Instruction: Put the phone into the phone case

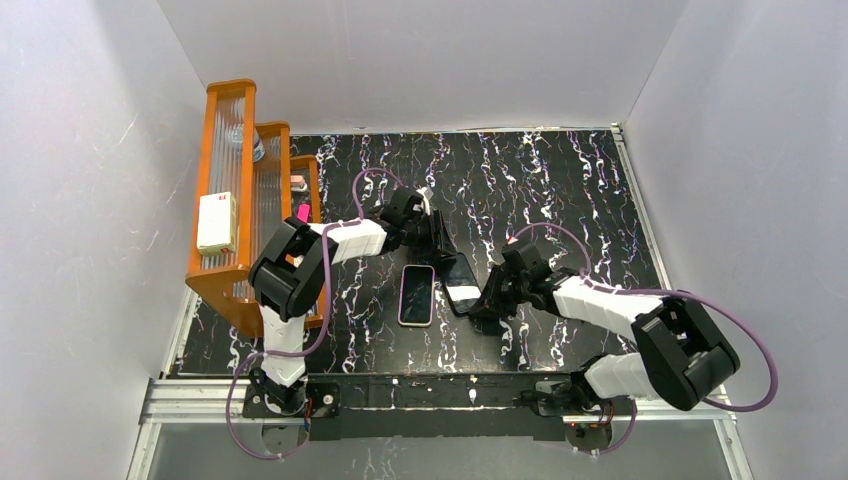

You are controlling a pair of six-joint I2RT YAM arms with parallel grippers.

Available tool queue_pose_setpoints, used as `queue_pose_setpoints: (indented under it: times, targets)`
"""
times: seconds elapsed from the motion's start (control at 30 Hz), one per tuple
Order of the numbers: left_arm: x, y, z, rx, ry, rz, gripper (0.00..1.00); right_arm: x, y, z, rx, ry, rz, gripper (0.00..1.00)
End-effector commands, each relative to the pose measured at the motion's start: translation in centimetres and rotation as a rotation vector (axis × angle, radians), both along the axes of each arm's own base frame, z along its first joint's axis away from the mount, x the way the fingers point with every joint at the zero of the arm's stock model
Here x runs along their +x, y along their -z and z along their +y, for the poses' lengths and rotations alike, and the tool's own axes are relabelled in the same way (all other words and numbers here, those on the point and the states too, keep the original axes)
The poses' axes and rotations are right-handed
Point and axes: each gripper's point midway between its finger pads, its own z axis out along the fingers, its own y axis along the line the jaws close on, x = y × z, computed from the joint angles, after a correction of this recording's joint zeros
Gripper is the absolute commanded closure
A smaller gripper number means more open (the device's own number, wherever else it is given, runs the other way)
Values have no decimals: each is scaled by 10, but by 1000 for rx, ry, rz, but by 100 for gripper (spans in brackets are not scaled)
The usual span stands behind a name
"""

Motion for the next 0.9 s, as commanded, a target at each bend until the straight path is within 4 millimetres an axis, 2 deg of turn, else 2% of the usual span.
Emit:
queue_pose_setpoints:
  times: [0.0,0.13,0.3,0.6,0.73,0.87]
  targets:
    - [-77,19,6,86,104,225,53,40,-8,-28,-120,140,-175,82]
    - [-77,17,6,90,99,223,53,31,-10,-43,-161,168,-180,78]
    - [-83,13,1,80,112,231,53,28,-9,-48,-156,191,-177,74]
    - [-96,5,-9,28,136,244,53,51,-15,-57,-162,208,-222,71]
    - [-101,5,-12,17,143,245,54,59,-16,-62,-163,212,-226,74]
    - [-105,5,-15,10,143,252,55,53,-14,-63,-151,202,-205,83]
